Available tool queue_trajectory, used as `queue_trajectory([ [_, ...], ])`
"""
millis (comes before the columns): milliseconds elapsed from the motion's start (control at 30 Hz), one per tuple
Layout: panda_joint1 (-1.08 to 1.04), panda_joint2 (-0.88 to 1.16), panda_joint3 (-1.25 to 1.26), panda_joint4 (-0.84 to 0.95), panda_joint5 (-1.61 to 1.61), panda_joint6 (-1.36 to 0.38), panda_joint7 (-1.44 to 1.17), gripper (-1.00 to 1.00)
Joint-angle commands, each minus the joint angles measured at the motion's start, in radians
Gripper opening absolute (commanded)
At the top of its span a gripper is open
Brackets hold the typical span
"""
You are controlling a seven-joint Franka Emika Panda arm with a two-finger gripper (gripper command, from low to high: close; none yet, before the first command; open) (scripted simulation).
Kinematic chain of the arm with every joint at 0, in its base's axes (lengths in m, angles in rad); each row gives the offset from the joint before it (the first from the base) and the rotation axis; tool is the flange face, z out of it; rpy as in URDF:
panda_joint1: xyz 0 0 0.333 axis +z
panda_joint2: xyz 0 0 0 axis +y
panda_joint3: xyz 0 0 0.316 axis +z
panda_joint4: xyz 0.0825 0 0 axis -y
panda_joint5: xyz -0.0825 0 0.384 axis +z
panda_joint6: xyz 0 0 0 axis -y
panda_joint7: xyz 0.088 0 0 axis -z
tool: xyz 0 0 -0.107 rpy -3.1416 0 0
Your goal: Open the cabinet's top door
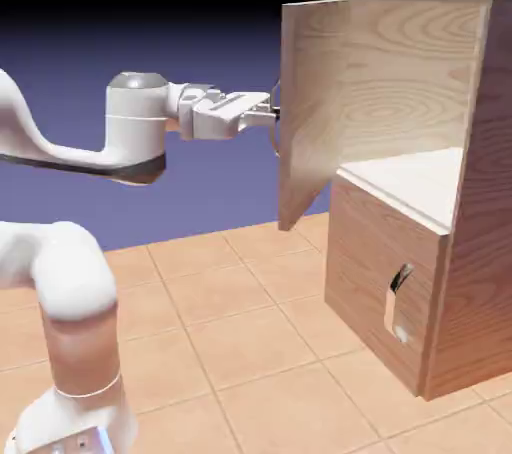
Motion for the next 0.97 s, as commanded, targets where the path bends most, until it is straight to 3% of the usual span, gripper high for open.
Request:
queue_trajectory([
  [0,0.000,0.008,0.036,0.013,0.039,-0.043,-0.003,-1.00],
  [367,-0.144,0.186,0.435,0.280,0.362,-0.499,0.011,-1.00],
  [633,-0.403,0.307,0.723,0.547,0.491,-0.781,0.031,-1.00],
  [933,-0.719,0.317,0.987,0.805,0.583,-0.980,0.009,-1.00],
])
